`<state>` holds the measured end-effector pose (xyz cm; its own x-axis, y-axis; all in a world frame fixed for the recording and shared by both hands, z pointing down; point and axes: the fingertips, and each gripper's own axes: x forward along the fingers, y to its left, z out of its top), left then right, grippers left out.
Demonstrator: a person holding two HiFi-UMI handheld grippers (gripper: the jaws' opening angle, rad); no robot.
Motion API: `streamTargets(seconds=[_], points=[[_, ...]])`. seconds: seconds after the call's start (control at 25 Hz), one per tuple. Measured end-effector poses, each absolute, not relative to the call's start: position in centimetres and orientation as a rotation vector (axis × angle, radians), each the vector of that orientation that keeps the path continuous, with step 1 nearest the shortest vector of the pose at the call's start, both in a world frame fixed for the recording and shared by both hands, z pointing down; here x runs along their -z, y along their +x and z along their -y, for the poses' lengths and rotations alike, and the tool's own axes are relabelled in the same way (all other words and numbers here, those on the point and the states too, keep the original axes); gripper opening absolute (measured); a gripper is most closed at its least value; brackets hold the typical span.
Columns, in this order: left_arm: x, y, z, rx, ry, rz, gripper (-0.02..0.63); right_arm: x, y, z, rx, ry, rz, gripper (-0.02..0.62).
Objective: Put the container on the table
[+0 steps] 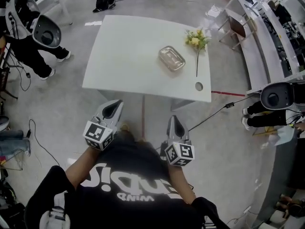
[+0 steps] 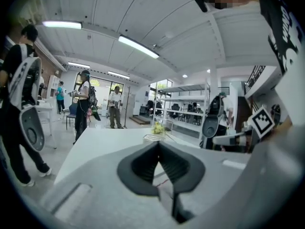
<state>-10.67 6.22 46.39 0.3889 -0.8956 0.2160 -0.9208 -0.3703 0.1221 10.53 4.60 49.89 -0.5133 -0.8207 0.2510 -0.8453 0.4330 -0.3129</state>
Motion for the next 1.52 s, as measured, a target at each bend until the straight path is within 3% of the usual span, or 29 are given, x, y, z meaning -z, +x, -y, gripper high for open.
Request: streamTargets(seconds=[1.52], points=[[-49.5,-13.1,-2.9,-0.159,2.289,1.648,0.002,-51.0,8.9,-1.7,-0.636,1.514,2.588,0.000]])
